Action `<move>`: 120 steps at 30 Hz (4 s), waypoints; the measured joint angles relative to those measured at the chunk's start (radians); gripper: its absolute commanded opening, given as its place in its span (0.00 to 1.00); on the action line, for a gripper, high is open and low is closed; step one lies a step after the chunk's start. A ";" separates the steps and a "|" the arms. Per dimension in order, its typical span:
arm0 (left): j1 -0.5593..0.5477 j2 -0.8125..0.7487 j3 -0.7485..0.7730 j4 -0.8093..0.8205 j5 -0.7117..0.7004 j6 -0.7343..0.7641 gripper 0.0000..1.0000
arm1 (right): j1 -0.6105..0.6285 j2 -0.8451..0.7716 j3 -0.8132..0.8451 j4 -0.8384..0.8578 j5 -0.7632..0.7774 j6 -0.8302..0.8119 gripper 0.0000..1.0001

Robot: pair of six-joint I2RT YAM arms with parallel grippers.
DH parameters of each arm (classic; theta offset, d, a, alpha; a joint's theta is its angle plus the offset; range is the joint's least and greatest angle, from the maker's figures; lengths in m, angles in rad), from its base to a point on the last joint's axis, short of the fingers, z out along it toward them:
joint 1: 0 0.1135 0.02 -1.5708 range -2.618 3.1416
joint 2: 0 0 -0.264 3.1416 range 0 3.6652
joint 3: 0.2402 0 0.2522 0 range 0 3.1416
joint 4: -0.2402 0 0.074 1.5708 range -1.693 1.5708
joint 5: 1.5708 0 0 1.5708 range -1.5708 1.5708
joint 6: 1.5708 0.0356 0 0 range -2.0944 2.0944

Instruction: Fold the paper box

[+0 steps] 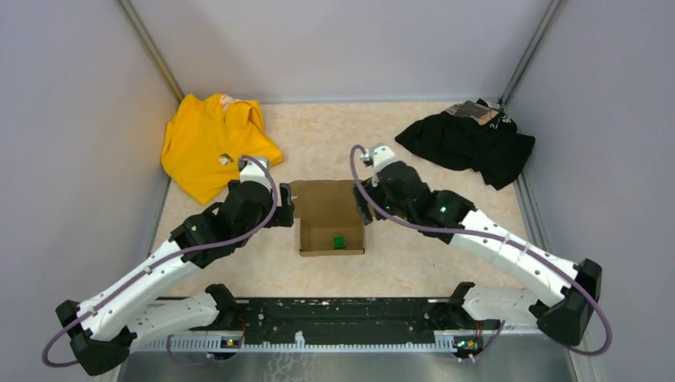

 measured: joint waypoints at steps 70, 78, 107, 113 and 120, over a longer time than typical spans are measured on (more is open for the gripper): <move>0.413 0.224 -0.066 0.280 0.638 0.386 0.43 | -0.436 0.233 -0.079 0.177 -0.561 -0.327 0.25; 0.413 0.249 -0.067 0.293 0.669 0.392 0.38 | -0.436 0.238 -0.078 0.177 -0.564 -0.328 0.24; 0.414 0.316 0.029 0.227 0.619 0.463 0.75 | -0.437 0.307 0.005 0.127 -0.601 -0.362 0.28; 0.414 0.322 0.030 0.228 0.658 0.475 0.63 | -0.437 0.317 0.013 0.106 -0.601 -0.370 0.28; 0.414 0.321 0.029 0.232 0.676 0.479 0.55 | -0.437 0.317 0.013 0.100 -0.601 -0.370 0.28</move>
